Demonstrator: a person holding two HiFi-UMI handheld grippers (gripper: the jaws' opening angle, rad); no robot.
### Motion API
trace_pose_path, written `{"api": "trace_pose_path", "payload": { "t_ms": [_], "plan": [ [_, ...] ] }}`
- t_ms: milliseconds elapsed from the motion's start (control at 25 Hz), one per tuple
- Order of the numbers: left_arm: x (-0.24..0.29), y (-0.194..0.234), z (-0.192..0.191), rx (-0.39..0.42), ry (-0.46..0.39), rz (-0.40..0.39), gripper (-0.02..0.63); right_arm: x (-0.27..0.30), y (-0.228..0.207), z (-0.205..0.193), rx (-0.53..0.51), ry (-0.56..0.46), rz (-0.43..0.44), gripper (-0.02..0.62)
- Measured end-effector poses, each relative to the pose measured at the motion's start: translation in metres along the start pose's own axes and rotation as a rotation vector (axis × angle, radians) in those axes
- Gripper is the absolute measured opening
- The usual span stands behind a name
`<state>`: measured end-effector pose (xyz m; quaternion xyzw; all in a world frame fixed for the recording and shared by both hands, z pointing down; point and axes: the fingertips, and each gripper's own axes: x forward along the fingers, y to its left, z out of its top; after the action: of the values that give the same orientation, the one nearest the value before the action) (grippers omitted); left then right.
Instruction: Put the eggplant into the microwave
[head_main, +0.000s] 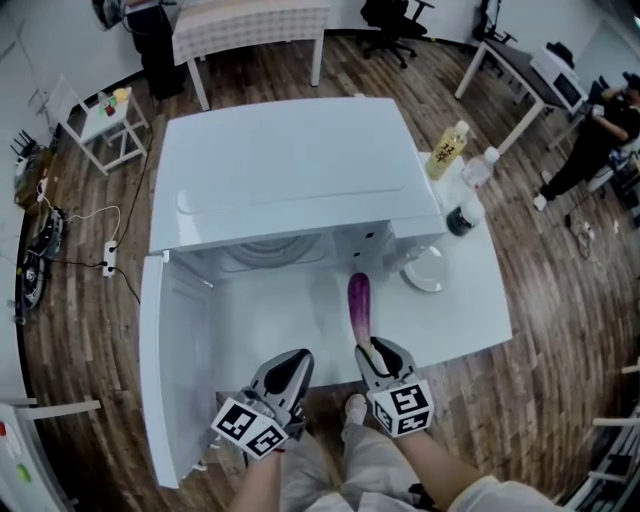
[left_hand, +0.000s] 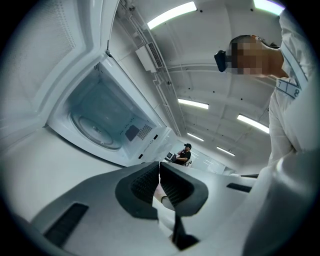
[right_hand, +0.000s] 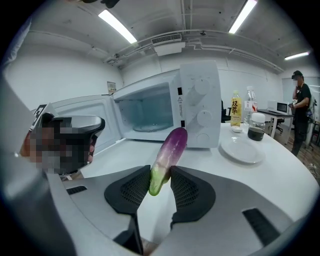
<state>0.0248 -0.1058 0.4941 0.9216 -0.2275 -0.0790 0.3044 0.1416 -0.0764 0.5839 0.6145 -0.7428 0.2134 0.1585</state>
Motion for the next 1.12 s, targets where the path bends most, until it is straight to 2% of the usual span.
{"api": "trace_pose_path", "payload": {
  "t_ms": [520,1120],
  "plan": [
    [-0.011,0.018,0.013,-0.011,-0.029,0.025,0.002,0.035,0.032,0.032,-0.067,-0.021,0.083,0.146],
    [-0.008,0.031,0.019,-0.026,-0.042,0.039,0.002,0.076,0.05,0.072,-0.13,-0.047,0.155,0.146]
  ]
}}
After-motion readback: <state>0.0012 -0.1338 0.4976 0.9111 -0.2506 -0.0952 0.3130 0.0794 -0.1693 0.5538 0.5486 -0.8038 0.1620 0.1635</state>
